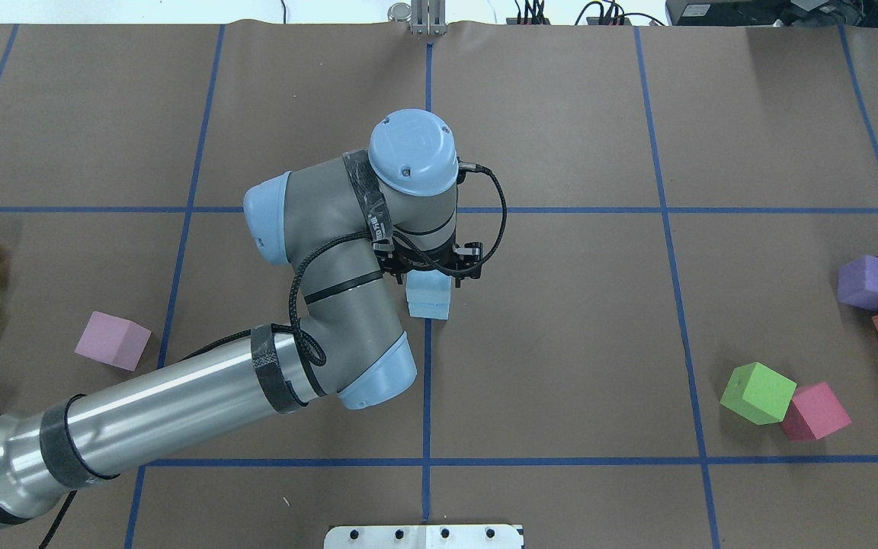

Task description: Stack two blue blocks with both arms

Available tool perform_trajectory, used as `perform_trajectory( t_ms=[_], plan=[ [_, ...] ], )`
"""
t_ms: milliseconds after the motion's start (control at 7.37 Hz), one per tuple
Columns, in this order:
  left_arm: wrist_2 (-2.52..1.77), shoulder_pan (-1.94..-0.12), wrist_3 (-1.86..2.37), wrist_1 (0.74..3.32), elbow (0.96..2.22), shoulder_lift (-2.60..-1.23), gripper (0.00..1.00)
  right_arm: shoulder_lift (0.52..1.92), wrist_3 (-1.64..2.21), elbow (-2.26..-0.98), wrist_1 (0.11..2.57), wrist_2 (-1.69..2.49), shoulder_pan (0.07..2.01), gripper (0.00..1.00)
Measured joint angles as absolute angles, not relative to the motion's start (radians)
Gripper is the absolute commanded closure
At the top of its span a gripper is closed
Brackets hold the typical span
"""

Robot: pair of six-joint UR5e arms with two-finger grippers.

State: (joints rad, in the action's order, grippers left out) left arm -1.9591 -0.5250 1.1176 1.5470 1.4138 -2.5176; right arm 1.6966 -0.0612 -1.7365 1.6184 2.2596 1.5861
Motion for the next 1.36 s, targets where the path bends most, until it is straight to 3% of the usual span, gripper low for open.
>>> perform_trajectory(
  t_ms=[679,1086,1357],
  plan=[
    [-1.951,-0.537,1.101,1.525,1.514,-2.498,0.01,1.697,-0.061,-1.732,1.618,2.261,1.586,0.00],
    [-2.059,-0.667,0.887,1.284,1.750,-2.440,0.01,1.701,-0.062,-1.730,1.618,2.263,1.586,0.00],
    [-2.114,-0.796,0.618,1.224,1.901,-2.264,0.01,1.709,-0.064,-1.726,1.618,2.264,1.586,0.00]
  ],
)
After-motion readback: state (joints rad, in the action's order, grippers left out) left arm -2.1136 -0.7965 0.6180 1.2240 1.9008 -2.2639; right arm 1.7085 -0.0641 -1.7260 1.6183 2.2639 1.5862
